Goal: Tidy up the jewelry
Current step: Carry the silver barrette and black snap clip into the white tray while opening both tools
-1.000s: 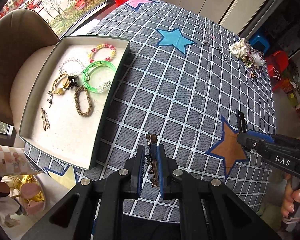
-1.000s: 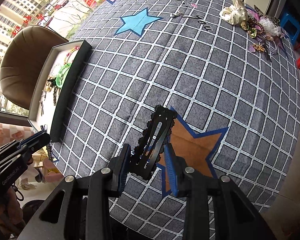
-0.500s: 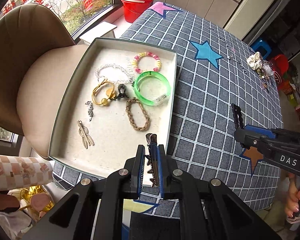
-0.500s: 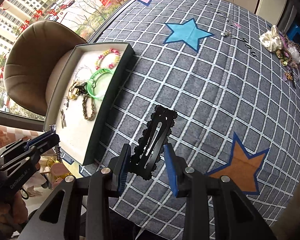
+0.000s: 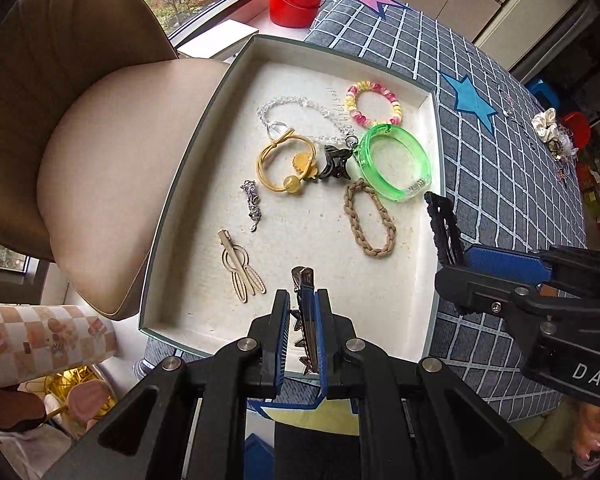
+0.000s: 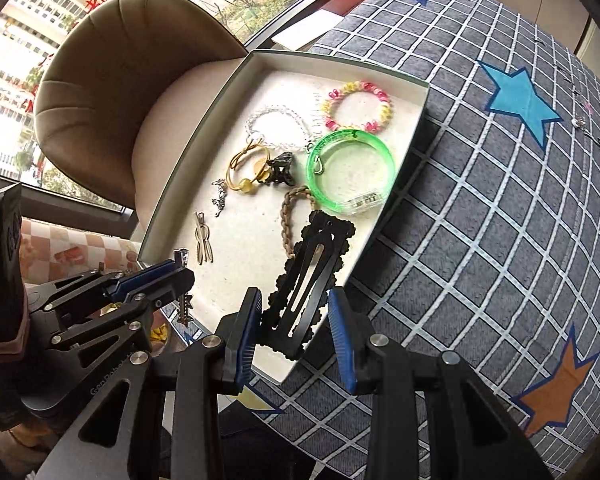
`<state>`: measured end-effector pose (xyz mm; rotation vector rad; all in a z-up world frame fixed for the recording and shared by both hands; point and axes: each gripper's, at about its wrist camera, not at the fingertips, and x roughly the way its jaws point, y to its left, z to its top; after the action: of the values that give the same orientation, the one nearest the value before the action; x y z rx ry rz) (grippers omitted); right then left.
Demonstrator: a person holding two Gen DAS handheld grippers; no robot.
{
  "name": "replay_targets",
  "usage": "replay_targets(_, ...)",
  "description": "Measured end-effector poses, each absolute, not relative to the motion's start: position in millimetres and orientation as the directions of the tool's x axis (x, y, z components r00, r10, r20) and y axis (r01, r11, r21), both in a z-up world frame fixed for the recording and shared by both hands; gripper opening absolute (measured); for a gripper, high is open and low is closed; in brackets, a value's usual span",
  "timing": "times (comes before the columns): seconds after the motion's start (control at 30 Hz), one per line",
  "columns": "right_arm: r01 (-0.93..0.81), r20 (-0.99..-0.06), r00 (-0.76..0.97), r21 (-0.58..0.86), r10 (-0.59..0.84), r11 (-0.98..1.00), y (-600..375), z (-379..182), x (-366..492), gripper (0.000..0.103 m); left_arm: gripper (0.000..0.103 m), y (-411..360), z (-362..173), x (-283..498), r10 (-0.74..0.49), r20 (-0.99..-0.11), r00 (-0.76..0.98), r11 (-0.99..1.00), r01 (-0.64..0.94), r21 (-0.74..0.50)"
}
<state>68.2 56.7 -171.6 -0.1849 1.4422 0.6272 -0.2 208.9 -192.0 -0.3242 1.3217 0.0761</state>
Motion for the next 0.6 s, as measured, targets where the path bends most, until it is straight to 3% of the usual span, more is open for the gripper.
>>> replay_targets(0.6, -0.514, -0.978, -0.075, 0.204, 0.193, 0.833, 95.2, -235.8, 89.4, 0.037, 0.019, 214.2, -236.0, 14.5, -0.135, -0.972, 0.192, 0.961, -0.213, -0.176)
